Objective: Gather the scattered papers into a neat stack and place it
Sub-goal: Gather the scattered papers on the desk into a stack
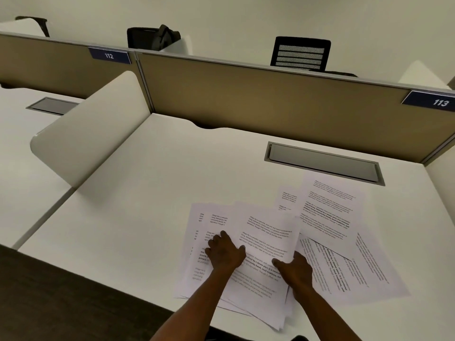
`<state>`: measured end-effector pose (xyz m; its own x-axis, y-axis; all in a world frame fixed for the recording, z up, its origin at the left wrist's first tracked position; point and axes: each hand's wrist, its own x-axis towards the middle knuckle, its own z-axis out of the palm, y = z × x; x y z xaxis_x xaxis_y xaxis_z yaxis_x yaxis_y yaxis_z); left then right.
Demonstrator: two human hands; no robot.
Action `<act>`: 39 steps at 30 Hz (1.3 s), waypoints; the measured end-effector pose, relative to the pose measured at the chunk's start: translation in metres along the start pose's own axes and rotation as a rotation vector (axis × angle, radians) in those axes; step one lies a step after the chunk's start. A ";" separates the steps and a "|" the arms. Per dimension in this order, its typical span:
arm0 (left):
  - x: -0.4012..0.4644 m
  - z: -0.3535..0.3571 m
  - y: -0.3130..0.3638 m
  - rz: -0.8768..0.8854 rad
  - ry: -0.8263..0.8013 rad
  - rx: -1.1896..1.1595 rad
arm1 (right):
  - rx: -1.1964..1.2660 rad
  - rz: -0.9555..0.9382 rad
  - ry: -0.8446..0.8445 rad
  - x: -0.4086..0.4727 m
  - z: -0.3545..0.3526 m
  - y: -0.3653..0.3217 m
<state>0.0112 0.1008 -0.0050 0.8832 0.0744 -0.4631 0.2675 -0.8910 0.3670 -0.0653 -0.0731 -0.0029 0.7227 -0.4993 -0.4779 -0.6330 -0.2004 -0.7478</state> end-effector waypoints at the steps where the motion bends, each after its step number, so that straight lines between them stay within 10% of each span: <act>1: -0.001 0.000 0.000 0.001 0.015 0.005 | -0.021 -0.004 0.007 0.000 0.000 0.001; 18: -0.001 -0.008 0.008 0.021 0.040 -0.054 | -0.436 -0.092 0.052 -0.005 0.011 0.000; 29: 0.002 -0.027 0.015 -0.033 -0.179 -0.671 | 0.071 0.008 0.052 -0.001 0.006 0.003; 39: -0.009 -0.035 -0.001 0.103 -0.211 -0.703 | 0.359 0.049 -0.095 0.007 -0.007 0.008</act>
<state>0.0169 0.1165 0.0267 0.8432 -0.1451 -0.5177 0.4335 -0.3861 0.8142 -0.0673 -0.0841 -0.0089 0.7269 -0.4175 -0.5453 -0.5422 0.1384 -0.8288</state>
